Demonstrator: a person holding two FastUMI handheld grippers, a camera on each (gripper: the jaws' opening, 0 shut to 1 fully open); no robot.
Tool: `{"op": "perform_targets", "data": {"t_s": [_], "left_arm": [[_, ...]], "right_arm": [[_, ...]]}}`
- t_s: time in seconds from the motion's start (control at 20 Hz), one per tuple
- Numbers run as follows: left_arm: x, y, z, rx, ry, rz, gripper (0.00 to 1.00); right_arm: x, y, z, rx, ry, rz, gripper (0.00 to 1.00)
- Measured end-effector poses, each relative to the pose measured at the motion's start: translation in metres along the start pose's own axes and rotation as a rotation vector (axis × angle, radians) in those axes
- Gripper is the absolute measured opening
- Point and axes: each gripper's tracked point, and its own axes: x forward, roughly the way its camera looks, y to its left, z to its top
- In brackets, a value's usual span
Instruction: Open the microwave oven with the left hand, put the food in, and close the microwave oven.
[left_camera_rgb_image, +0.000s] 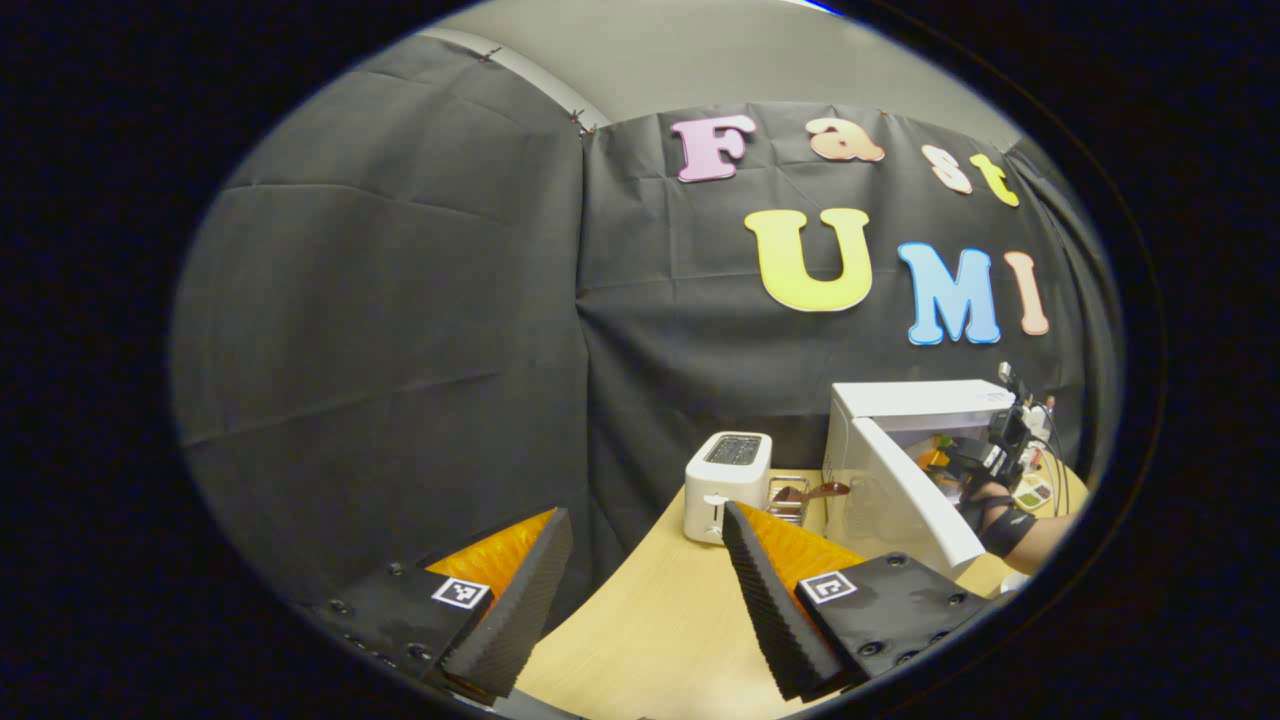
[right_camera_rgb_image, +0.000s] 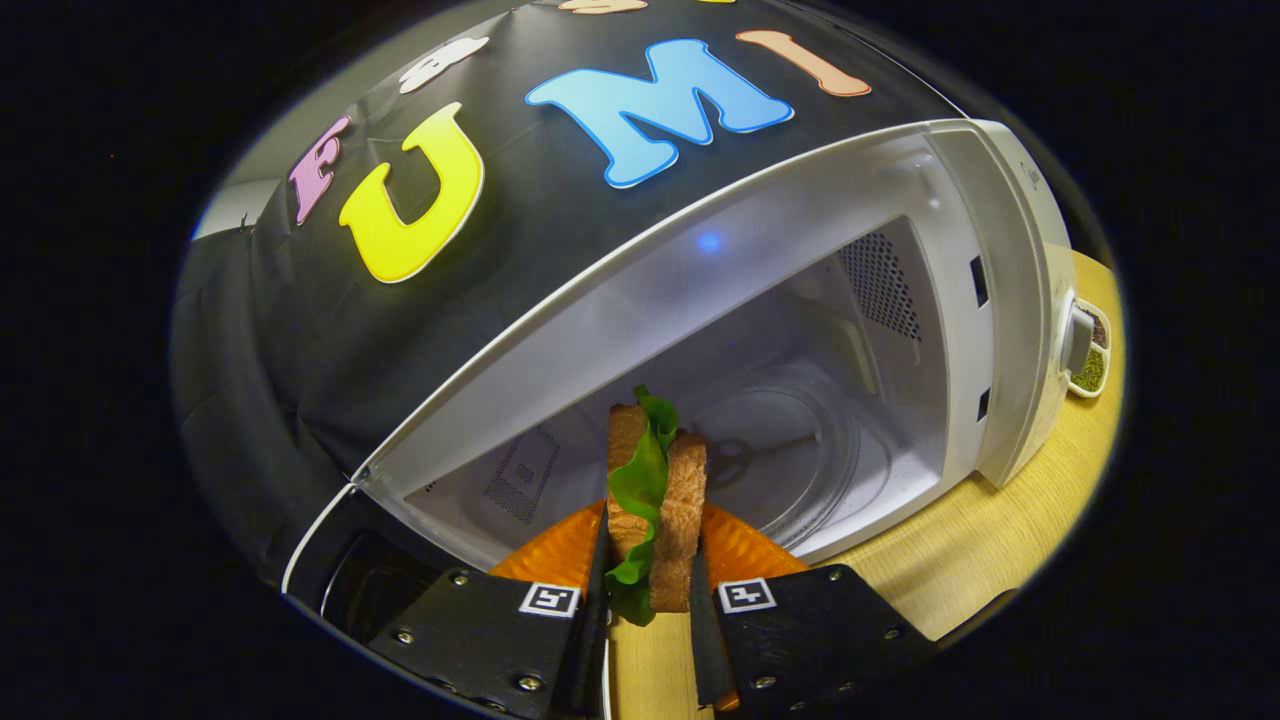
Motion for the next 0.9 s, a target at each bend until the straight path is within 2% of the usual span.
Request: {"op": "perform_targets", "data": {"t_s": [0.05, 0.15, 0.25, 0.3, 0.35, 0.45, 0.5, 0.55, 0.6, 0.65, 0.7, 0.75, 0.8, 0.85, 0.9], "left_arm": [[0.000, 0.002, -0.002, 0.011, 0.006, 0.003, 1.00], [-0.004, 0.003, -0.004, 0.024, 0.011, 0.003, 0.97], [-0.005, 0.003, -0.002, 0.027, 0.008, 0.002, 0.97], [-0.004, 0.003, -0.002, 0.030, 0.009, 0.004, 0.97], [-0.004, 0.004, -0.003, 0.038, 0.008, 0.005, 0.94], [-0.004, 0.003, -0.002, 0.054, 0.009, 0.004, 0.98], [-0.004, 0.002, -0.003, 0.057, 0.009, 0.003, 0.98], [-0.003, 0.003, -0.003, 0.054, 0.011, 0.003, 1.00], [-0.002, 0.002, -0.005, 0.049, 0.014, 0.002, 1.00], [-0.002, 0.002, -0.006, 0.045, 0.016, 0.002, 1.00], [-0.001, 0.001, -0.008, 0.042, 0.018, -0.001, 0.97], [0.000, 0.000, -0.008, 0.040, 0.020, -0.004, 0.97], [0.002, -0.001, -0.009, 0.039, 0.022, -0.007, 0.94], [0.003, -0.002, -0.009, 0.040, 0.023, -0.007, 0.94], [0.003, -0.004, -0.010, 0.043, 0.021, -0.009, 0.94]], "right_arm": [[0.005, -0.003, 0.000, -0.003, -0.002, -0.008, 0.36], [0.010, -0.006, 0.001, 0.016, 0.003, -0.006, 0.36], [0.015, -0.014, -0.003, 0.020, 0.006, -0.032, 0.36], [0.017, -0.017, -0.003, 0.020, 0.005, -0.044, 0.39], [0.018, -0.022, -0.001, 0.013, -0.005, -0.061, 0.39], [0.020, -0.028, 0.001, -0.004, -0.016, -0.082, 0.43], [0.020, -0.033, 0.002, -0.018, -0.021, -0.103, 0.48], [0.020, -0.041, 0.003, -0.046, -0.031, -0.134, 0.46], [0.021, -0.043, 0.003, -0.064, -0.039, -0.149, 0.60], [0.021, -0.048, 0.007, -0.082, -0.046, -0.169, 0.64], [0.020, -0.053, 0.008, -0.112, -0.055, -0.195, 0.59], [0.019, -0.060, 0.010, -0.150, -0.057, -0.226, 0.81], [0.016, -0.068, 0.011, -0.193, -0.059, -0.261, 0.87], [0.014, -0.073, 0.016, -0.228, -0.065, -0.276, 0.98], [0.009, -0.071, 0.019, -0.252, -0.073, -0.274, 0.98]]}}
